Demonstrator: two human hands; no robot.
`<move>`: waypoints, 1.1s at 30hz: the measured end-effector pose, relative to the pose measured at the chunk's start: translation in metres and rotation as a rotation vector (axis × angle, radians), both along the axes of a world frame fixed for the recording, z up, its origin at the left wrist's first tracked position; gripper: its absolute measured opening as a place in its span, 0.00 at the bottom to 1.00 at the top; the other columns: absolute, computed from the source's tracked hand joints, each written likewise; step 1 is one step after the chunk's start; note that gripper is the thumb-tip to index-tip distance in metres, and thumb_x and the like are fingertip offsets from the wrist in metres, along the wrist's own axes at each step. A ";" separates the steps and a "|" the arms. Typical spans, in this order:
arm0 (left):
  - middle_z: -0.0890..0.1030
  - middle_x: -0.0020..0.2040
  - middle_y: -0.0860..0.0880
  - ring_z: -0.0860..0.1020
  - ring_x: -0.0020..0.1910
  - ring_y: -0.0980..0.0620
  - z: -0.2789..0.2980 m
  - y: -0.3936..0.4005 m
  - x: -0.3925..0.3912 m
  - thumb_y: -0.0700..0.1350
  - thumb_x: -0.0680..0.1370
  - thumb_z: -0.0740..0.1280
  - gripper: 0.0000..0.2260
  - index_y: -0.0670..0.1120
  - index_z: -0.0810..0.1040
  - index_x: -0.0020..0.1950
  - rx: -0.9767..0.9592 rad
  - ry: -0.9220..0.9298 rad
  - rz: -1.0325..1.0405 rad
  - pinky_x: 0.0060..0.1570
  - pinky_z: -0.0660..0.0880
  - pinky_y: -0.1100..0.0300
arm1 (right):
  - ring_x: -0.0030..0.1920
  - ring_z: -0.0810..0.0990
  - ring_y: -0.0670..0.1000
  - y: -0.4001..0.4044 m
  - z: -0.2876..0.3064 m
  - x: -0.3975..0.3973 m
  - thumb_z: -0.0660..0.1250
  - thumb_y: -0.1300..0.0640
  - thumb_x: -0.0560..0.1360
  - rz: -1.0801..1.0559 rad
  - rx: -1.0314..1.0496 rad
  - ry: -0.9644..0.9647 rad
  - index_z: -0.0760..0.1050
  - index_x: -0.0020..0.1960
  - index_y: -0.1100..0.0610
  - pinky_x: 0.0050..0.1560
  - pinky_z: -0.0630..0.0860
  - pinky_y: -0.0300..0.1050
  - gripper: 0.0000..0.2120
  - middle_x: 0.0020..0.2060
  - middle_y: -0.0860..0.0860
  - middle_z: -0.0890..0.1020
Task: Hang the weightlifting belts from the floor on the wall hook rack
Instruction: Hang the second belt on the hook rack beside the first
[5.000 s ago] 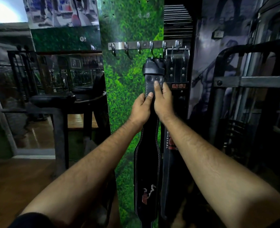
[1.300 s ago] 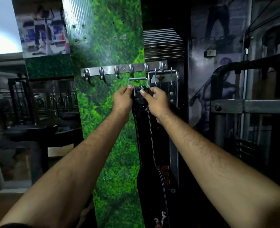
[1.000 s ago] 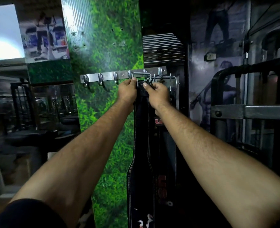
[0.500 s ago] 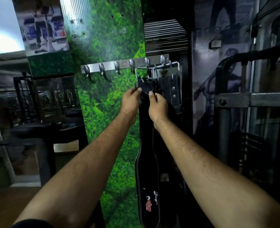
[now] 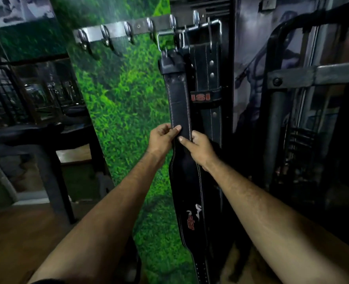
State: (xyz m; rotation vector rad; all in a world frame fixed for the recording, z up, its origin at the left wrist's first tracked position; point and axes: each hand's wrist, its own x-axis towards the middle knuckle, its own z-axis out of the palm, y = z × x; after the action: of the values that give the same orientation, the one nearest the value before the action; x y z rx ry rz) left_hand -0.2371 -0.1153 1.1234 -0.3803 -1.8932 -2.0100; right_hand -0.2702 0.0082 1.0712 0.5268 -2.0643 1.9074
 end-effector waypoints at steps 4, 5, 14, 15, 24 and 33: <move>0.81 0.38 0.47 0.77 0.37 0.53 -0.070 -0.003 0.005 0.37 0.78 0.68 0.08 0.44 0.79 0.40 -0.009 -0.107 -0.018 0.40 0.75 0.61 | 0.50 0.85 0.53 0.013 -0.040 0.020 0.77 0.50 0.69 0.024 0.076 -0.047 0.81 0.54 0.57 0.59 0.80 0.58 0.17 0.50 0.55 0.87; 0.81 0.38 0.47 0.77 0.37 0.53 -0.086 -0.003 0.007 0.37 0.78 0.69 0.08 0.45 0.80 0.39 0.020 -0.135 -0.016 0.40 0.76 0.60 | 0.49 0.86 0.49 0.017 -0.048 0.022 0.78 0.56 0.70 0.031 0.074 -0.064 0.81 0.55 0.57 0.58 0.81 0.53 0.15 0.49 0.53 0.86; 0.83 0.54 0.38 0.82 0.48 0.47 -0.159 -0.004 0.010 0.39 0.80 0.67 0.08 0.37 0.80 0.57 0.179 -0.285 -0.092 0.48 0.80 0.57 | 0.52 0.84 0.43 0.033 -0.108 0.015 0.74 0.65 0.73 0.186 0.050 -0.237 0.78 0.64 0.62 0.56 0.79 0.37 0.20 0.56 0.53 0.84; 0.82 0.55 0.37 0.81 0.50 0.46 -0.168 -0.006 0.012 0.39 0.80 0.66 0.09 0.36 0.79 0.58 0.157 -0.300 -0.093 0.48 0.79 0.57 | 0.53 0.85 0.45 0.033 -0.115 0.015 0.75 0.64 0.73 0.197 0.056 -0.269 0.78 0.64 0.61 0.57 0.79 0.39 0.20 0.56 0.53 0.85; 0.80 0.47 0.38 0.78 0.47 0.46 -0.238 -0.009 0.021 0.39 0.79 0.68 0.04 0.38 0.80 0.49 0.076 -0.413 -0.065 0.52 0.77 0.53 | 0.60 0.83 0.46 0.034 -0.188 0.013 0.81 0.46 0.64 0.199 0.094 -0.468 0.81 0.62 0.57 0.66 0.77 0.50 0.30 0.55 0.49 0.86; 0.86 0.47 0.49 0.83 0.47 0.54 -0.313 -0.007 0.043 0.38 0.81 0.64 0.07 0.40 0.81 0.53 0.095 -0.542 -0.091 0.50 0.79 0.61 | 0.51 0.84 0.43 0.039 -0.264 0.037 0.79 0.64 0.68 0.233 0.148 -0.651 0.79 0.61 0.55 0.55 0.79 0.39 0.23 0.52 0.48 0.85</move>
State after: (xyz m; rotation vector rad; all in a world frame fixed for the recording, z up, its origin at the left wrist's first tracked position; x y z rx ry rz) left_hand -0.1936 -0.1223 0.8104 0.1251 -2.0915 -2.4343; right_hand -0.2328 0.0476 0.8076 0.1877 -2.6538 2.2942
